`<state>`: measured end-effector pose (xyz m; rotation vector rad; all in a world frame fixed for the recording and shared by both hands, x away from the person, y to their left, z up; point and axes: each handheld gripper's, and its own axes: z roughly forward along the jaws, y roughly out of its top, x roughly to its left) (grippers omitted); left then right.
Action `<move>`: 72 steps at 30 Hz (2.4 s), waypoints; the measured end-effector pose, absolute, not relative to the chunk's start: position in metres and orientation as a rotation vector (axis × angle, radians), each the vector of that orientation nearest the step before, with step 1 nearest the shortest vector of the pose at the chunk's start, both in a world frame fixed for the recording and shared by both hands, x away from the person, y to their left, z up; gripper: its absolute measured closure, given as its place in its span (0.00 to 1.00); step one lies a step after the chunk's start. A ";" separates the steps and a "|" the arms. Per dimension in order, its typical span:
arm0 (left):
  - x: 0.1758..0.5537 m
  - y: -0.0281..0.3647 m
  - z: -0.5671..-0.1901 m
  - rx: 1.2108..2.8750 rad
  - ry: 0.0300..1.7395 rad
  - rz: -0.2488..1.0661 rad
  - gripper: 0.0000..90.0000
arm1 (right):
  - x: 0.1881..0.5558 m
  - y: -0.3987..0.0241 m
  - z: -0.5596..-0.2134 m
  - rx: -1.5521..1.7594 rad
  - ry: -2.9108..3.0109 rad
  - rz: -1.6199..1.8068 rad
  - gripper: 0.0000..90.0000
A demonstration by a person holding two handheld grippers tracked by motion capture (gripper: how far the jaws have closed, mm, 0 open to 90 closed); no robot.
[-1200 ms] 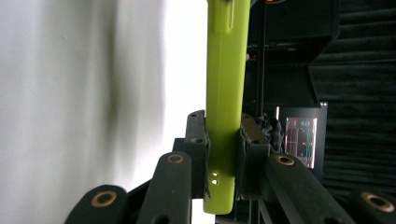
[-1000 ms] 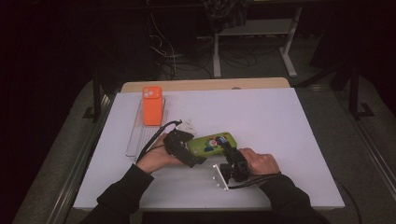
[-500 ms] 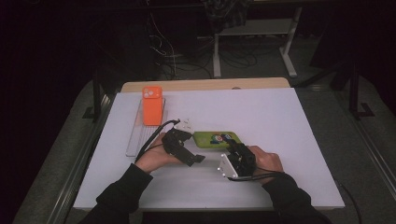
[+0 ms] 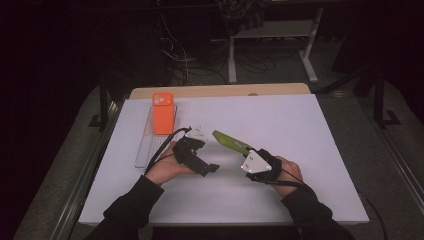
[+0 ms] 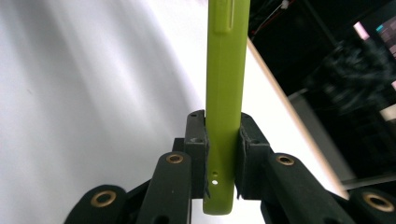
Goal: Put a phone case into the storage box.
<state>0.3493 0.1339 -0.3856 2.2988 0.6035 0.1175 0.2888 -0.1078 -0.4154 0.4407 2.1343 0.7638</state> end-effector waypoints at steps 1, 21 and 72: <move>0.350 0.134 -0.385 2.298 0.608 0.124 0.00 | 0.290 -0.109 -0.415 0.462 2.148 0.782 0.84; 0.354 0.133 -0.381 2.255 0.663 0.164 0.00 | 0.308 -0.132 -0.412 1.026 2.289 1.269 0.84; 0.378 0.097 -0.374 1.930 0.709 0.079 0.00 | 0.304 -0.109 -0.411 1.046 2.292 1.428 0.84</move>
